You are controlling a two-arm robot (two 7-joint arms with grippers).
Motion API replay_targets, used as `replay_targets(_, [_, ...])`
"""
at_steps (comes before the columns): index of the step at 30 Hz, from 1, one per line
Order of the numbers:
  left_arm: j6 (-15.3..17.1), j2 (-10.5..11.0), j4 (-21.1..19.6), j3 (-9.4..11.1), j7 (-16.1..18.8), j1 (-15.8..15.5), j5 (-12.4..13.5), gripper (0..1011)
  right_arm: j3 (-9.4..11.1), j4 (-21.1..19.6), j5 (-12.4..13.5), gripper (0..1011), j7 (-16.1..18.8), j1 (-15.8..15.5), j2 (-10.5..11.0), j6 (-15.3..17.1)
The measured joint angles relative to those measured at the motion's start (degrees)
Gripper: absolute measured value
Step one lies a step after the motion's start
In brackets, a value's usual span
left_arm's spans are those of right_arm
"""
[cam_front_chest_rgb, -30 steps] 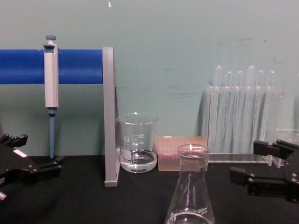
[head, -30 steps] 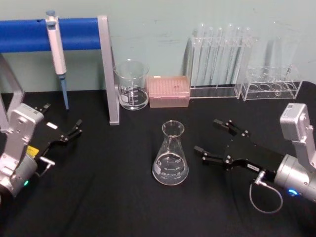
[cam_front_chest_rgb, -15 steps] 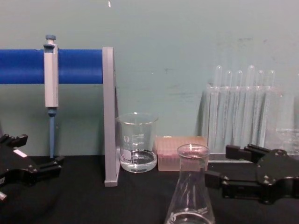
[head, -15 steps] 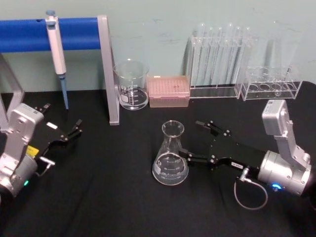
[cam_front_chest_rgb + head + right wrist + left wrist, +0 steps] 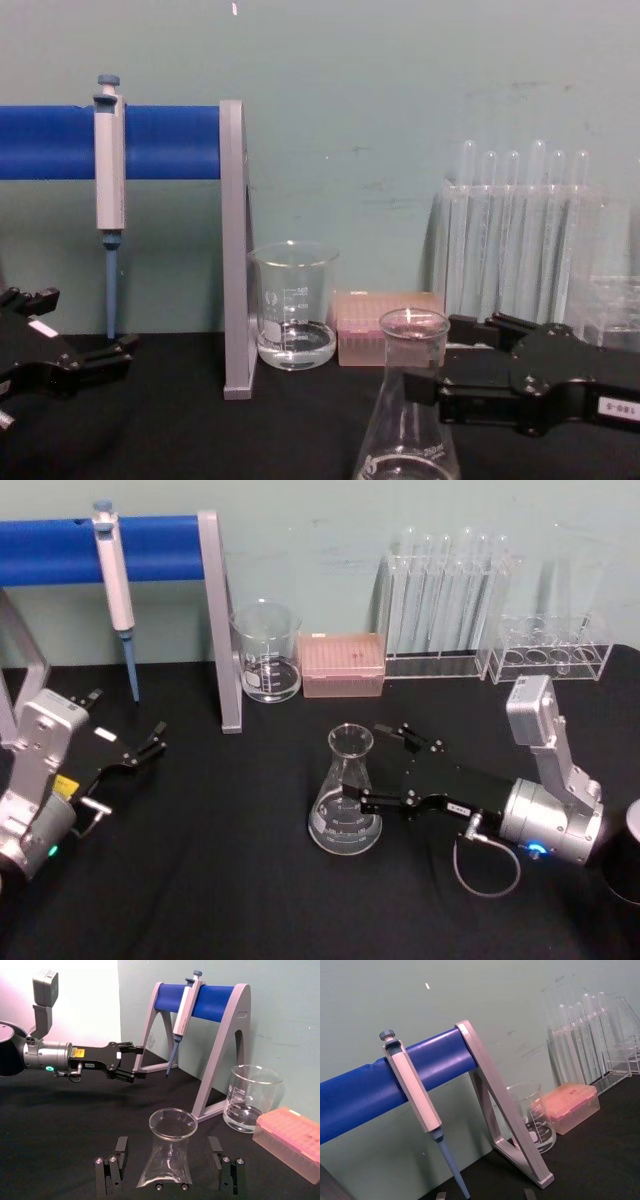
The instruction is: Grasp the erlenmeyer flask with one hand, shake it three times, then place it back.
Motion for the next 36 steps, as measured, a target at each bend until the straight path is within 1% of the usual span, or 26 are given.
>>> replay_targets(10, [0.0, 0.0, 0.0, 0.0, 0.0, 0.0, 0.0, 1001, -1.4, 2.9, 0.1, 1000, 0.7, 2.2, -1.4, -0.3])
replay_targets(20, [0.0, 0.0, 0.0, 0.0, 0.0, 0.0, 0.0, 1001, -2.4, 5.6, 0.1, 1000, 1.4, 4.0, -2.6, -0.6])
replay_targets(36, [0.0, 0.0, 0.0, 0.0, 0.0, 0.0, 0.0, 1001, -3.1, 7.6, 0.2, 1000, 2.2, 5.4, -3.3, -0.9])
